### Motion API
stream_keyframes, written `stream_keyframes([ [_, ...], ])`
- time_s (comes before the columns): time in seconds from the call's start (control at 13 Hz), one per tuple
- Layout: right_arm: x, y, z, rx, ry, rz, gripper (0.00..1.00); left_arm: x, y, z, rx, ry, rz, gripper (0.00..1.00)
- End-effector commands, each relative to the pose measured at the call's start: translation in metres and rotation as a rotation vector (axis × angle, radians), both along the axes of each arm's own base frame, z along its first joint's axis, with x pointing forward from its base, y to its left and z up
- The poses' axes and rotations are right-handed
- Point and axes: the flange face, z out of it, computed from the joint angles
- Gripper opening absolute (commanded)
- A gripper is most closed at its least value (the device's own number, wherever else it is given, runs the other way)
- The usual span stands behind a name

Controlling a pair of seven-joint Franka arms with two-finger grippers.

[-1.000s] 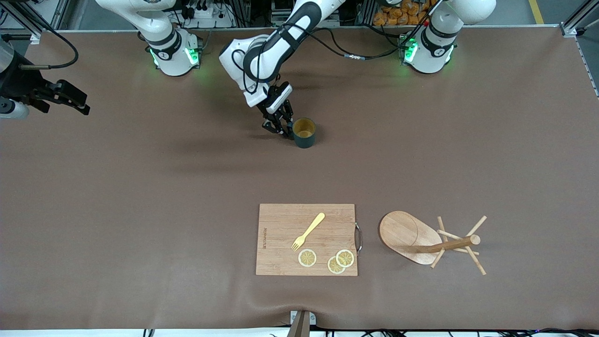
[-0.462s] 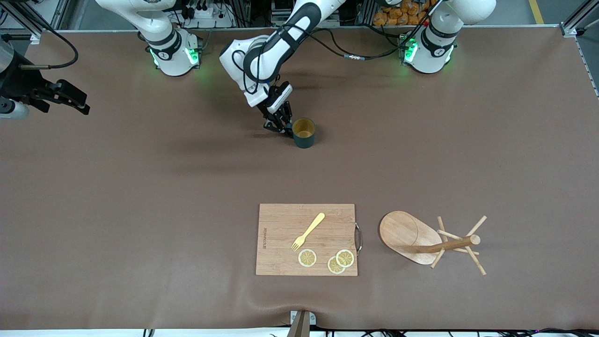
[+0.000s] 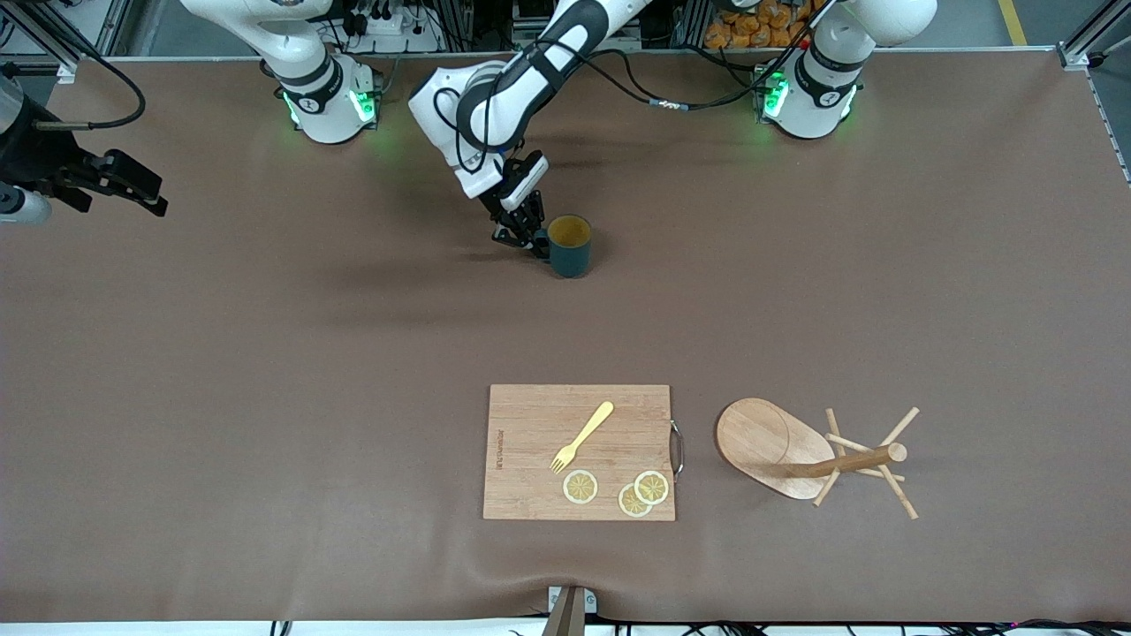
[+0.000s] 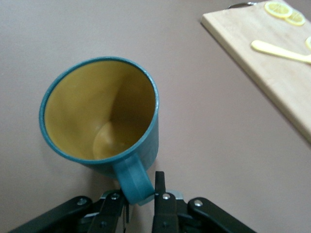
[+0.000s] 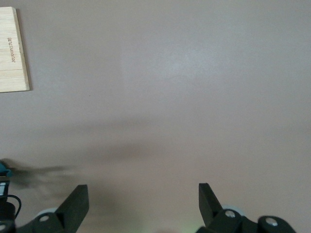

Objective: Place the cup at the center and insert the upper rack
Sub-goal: 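Lift the mug by its handle and carry it to the rack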

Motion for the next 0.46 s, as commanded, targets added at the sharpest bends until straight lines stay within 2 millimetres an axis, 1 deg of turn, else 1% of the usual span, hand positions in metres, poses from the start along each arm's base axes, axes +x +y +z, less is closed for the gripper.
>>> stream_keyframes([
  [0.0,-0.003,-0.013,0.004,-0.007,0.001,-0.021,1.0,0.047,0.015,0.071,-0.119,0.075,0.053,0.0],
  [0.08,-0.003,-0.018,0.003,-0.006,0.001,-0.032,1.0,0.067,0.023,0.095,-0.165,0.102,0.057,0.0],
  [0.23,-0.003,-0.023,0.003,-0.003,0.0,-0.043,1.0,0.111,0.046,0.149,-0.281,0.149,0.086,0.0],
  [0.31,-0.003,-0.025,0.003,-0.001,0.003,-0.049,1.0,0.135,0.062,0.182,-0.371,0.16,0.129,0.0],
  [0.38,-0.003,-0.026,0.002,-0.001,0.004,-0.051,1.0,0.161,0.086,0.218,-0.444,0.172,0.155,0.0],
])
